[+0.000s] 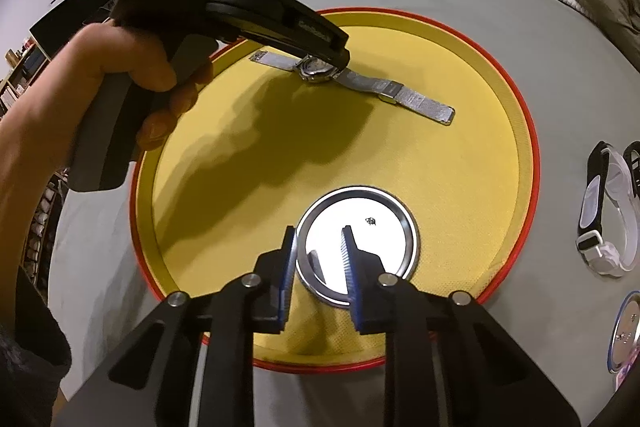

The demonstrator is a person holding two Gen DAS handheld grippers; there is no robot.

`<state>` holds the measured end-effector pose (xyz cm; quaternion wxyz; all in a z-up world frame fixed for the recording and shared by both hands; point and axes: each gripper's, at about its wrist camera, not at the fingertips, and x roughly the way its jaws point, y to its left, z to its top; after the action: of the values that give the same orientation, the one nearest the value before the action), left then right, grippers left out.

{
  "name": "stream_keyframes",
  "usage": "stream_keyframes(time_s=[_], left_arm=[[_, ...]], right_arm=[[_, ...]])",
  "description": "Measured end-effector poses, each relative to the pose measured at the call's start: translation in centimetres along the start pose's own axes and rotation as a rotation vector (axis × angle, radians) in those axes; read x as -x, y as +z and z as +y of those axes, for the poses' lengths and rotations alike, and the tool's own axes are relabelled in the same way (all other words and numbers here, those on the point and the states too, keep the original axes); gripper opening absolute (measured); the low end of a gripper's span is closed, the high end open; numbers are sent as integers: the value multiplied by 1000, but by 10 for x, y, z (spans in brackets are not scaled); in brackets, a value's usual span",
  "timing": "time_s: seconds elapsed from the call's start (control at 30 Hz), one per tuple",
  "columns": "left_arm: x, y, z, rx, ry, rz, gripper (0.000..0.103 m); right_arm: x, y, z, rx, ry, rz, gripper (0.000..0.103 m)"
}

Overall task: Organize jewelry
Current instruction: 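Lower the left tool onto the silver mesh watch while the right tool lowers onto the round badge, then close the left tool on the watch case while the right tool closes on the badge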

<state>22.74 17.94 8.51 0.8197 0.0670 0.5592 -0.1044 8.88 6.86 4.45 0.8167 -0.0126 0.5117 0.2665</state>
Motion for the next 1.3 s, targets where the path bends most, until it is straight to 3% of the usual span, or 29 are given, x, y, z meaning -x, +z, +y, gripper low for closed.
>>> stream_keyframes(time_s=[0.4,0.7,1.3], left_arm=[[2,-5,1,-2,-3,1,43],[2,-7,4,-1,-8,2,43],[2,-7,3,1,-9,2,43]], right_arm=[[-8,0,-4,16,-39,8,10],[4,1,-7,10,-58,-40,10],[-3,-3,-8,30,-124,-10,10]])
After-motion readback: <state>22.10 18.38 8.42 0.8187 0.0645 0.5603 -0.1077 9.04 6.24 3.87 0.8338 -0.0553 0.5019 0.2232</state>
